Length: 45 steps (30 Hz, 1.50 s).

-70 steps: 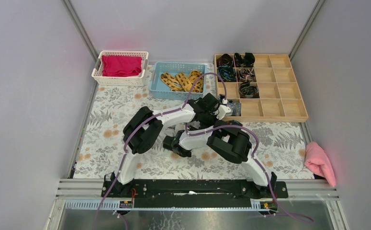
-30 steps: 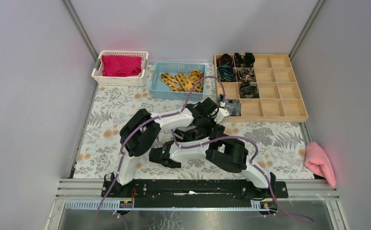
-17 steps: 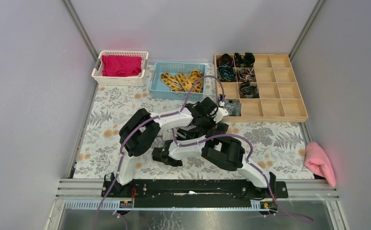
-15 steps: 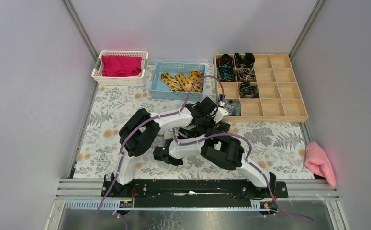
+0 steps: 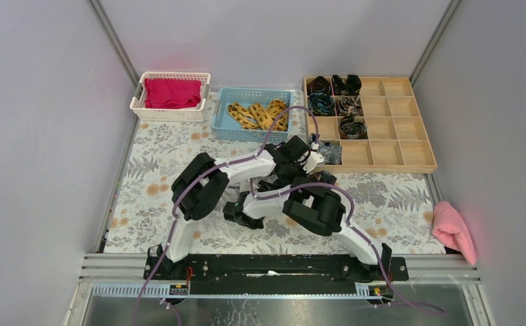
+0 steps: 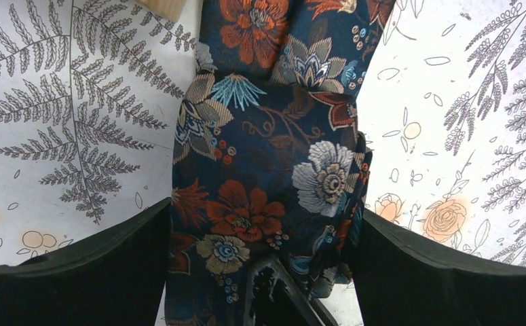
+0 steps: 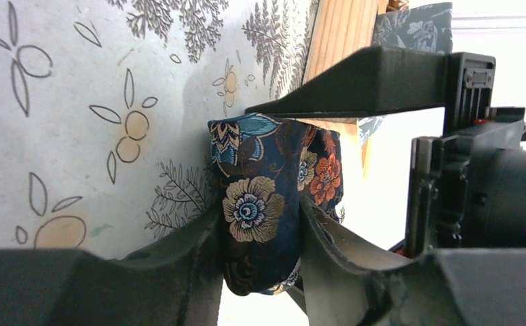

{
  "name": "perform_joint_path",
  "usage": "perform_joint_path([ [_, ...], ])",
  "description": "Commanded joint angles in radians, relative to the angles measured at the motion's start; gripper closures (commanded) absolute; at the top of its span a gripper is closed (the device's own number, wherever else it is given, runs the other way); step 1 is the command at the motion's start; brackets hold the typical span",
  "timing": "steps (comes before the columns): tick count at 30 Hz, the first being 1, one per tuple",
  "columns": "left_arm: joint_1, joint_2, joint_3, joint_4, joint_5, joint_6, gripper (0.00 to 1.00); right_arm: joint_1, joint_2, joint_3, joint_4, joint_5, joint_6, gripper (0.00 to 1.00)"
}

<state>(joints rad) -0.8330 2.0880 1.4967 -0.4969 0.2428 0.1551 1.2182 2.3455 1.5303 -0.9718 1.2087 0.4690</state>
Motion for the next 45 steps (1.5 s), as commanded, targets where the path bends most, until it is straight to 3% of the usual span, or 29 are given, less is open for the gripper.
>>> perform_joint_path([
  [1, 0.011, 0.058, 0.021, -0.102, 0.019, 0.026, 0.05, -0.023, -0.058, -0.015, 0.070, -0.042, -0.049, 0.58],
  [10, 0.008, 0.066, 0.031, -0.098, 0.026, 0.037, 0.01, -0.018, -0.131, -0.077, 0.218, -0.093, -0.178, 0.75],
  [20, 0.002, 0.082, 0.014, -0.085, 0.014, 0.030, 0.01, 0.053, -0.140, -0.057, 0.238, -0.134, -0.190, 0.79],
  [27, 0.005, 0.122, 0.016, -0.119, 0.006, 0.024, 0.27, 0.061, -0.045, 0.037, 0.010, 0.022, -0.007, 0.33],
  [32, 0.016, 0.108, -0.008, -0.120, 0.013, 0.025, 0.32, 0.061, 0.005, 0.072, -0.135, 0.073, 0.107, 0.26],
  [37, 0.033, 0.095, -0.018, -0.125, 0.029, 0.030, 0.33, 0.034, -0.051, -0.020, 0.036, -0.002, -0.009, 0.28],
  [40, 0.034, 0.088, -0.025, -0.129, 0.037, 0.034, 0.33, 0.004, -0.045, -0.033, 0.049, -0.018, -0.019, 0.30],
  [45, 0.035, 0.086, -0.027, -0.130, 0.043, 0.035, 0.33, -0.050, -0.018, -0.038, 0.065, -0.048, -0.049, 0.51],
])
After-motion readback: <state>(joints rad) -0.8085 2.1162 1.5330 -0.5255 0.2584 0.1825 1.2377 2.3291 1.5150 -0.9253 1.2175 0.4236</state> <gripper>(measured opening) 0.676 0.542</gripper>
